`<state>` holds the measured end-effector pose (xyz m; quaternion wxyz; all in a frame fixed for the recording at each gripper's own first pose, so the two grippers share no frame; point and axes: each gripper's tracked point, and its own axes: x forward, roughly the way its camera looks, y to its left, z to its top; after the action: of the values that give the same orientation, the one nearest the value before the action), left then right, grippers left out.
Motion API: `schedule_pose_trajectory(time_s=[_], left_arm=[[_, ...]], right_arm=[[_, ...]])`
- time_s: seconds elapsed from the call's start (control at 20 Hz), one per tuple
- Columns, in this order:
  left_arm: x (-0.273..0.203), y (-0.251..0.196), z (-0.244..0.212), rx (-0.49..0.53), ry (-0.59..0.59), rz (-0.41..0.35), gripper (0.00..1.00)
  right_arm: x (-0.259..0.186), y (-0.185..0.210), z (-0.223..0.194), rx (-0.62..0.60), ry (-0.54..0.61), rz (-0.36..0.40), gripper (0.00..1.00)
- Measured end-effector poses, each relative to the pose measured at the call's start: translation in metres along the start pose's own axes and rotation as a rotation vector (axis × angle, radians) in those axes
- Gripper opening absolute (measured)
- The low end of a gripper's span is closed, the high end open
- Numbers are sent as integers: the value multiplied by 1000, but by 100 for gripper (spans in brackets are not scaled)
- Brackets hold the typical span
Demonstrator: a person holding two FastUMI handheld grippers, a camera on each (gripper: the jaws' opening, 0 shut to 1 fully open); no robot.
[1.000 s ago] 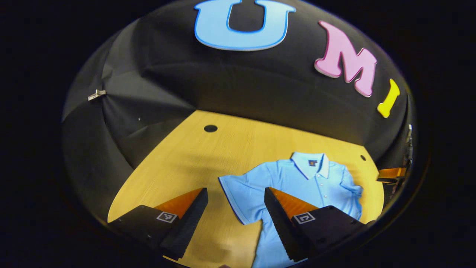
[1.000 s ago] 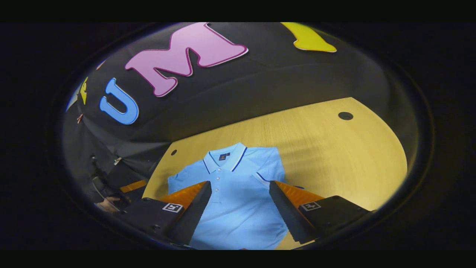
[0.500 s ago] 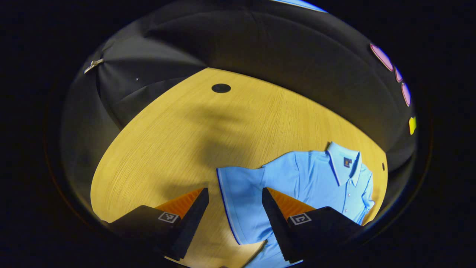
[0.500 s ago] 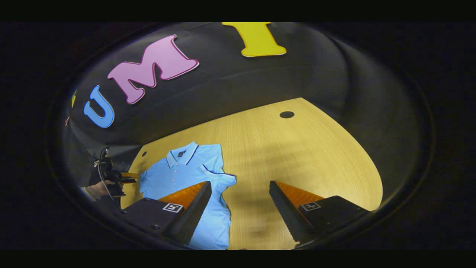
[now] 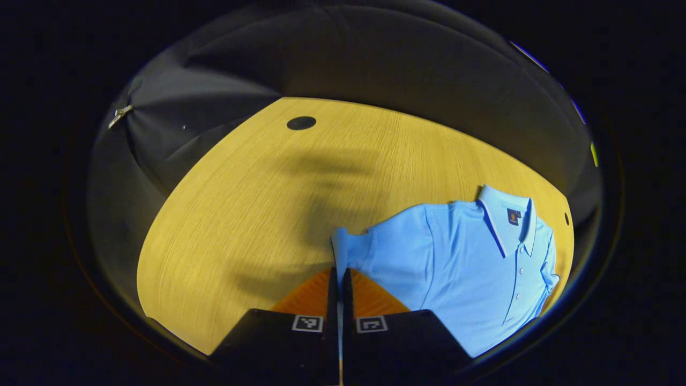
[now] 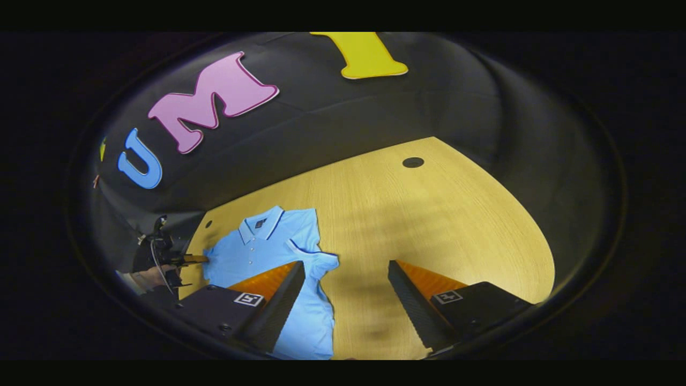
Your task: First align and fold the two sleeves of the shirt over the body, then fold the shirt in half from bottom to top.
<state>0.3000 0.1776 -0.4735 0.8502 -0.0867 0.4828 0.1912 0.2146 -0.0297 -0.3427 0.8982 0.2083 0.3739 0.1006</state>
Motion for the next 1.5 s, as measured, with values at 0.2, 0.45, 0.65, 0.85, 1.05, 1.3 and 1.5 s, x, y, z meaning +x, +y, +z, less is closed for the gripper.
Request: schedule_pose_trajectory(time_s=[0.2,0.45,0.65,0.85,1.05,1.3,1.5], left_arm=[[-23,-30,16,-20,-66,-146,6],[-73,-101,12,102,-80,-390,6],[-67,-132,-19,193,-8,-422,8],[-56,-129,-43,253,59,-366,54],[-93,-131,-29,276,-47,-398,97],[-172,-79,-73,299,-55,-422,98],[-205,-24,-159,290,33,-400,97]], right_arm=[[1,7,-2,-12,1,14,98],[-2,19,-1,-12,-4,34,98],[-4,31,-8,-44,2,50,98],[-13,39,-13,-87,-6,50,98],[-26,50,-28,-145,9,64,98],[-41,60,-63,-104,55,93,98],[-59,56,-116,-80,118,90,98]])
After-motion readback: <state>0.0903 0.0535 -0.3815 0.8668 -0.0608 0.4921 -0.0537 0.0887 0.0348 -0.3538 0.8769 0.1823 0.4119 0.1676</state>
